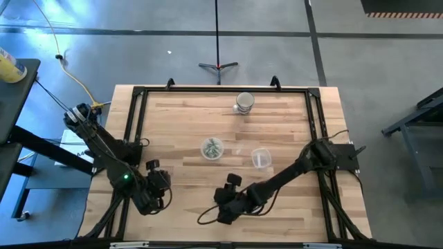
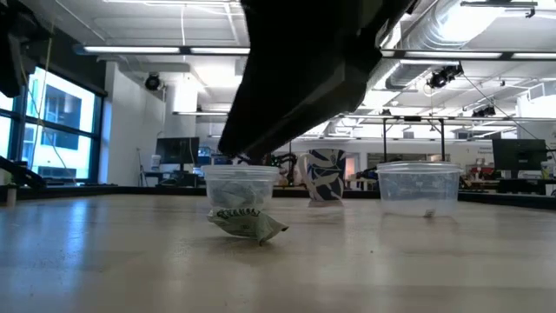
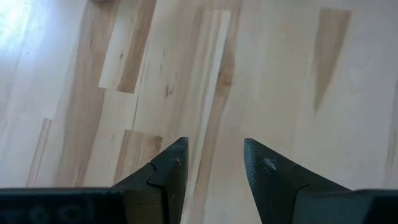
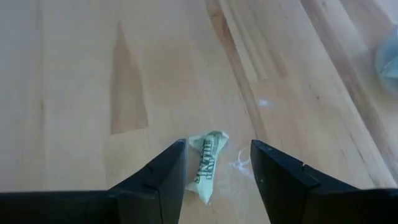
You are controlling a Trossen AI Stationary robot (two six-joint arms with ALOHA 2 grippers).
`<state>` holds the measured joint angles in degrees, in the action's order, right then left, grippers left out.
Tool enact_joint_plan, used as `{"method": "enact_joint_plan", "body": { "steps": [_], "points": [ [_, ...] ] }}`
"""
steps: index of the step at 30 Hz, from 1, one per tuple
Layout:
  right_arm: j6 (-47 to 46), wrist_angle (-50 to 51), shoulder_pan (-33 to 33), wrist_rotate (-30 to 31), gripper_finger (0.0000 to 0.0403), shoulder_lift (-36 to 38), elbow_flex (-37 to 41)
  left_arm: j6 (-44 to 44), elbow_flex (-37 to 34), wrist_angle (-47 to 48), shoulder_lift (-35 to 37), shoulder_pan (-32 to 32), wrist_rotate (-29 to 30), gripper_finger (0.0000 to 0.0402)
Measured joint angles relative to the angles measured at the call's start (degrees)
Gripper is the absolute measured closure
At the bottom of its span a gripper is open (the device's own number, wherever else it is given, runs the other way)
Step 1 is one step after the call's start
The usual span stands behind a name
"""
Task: Pick and place Stevia / Truvia into bins
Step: Put the green stevia packet into the left transparent container
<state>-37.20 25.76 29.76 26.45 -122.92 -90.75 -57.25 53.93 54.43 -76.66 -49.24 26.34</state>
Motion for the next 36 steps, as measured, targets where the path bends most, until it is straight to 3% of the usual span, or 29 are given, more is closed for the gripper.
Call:
{"method": "enact_joint_plan", "body": {
  "steps": [4, 8, 13, 22, 27, 31, 36],
  "points": [
    [-0.05, 0.73, 0.48, -1.02, 0.0233, -2.25, -2.81, 0.0, 0.0, 0.04, 0.0, -1.22, 0.44, 0.0214],
    [-0.41, 1.79, -0.07, -6.03, 0.0233, -4.55, -3.05, -0.02, 0.0, 1.05, 0.0, -1.16, 1.4, 0.0214],
    [0.16, 3.56, -0.5, -2.78, 0.0233, -5.06, -3.17, -0.02, -0.02, 2.12, 0.0, -1.07, 1.73, 0.0214],
    [5.54, 3.87, -2.55, -6.14, 0.0233, -5.39, -1.84, -1.9, -2.16, 2.57, 1.85, -1.02, 4.07, 0.0214],
    [5.56, -1.52, -4.42, -14.11, 0.0236, -4.96, 1.57, -4.11, -2.82, 2.44, 1.95, -1.0, 3.55, 0.0214],
    [6.66, -2.81, -5.47, -14.86, 0.0256, -4.96, 2.17, -4.55, -2.82, 2.61, 1.97, -1.0, 3.42, 0.0214],
    [10.01, -2.15, -6.84, -12.42, 0.0318, -5.13, 2.11, -4.79, -2.82, 2.71, 1.97, -1.0, 3.36, 0.0214]
  ]
}}
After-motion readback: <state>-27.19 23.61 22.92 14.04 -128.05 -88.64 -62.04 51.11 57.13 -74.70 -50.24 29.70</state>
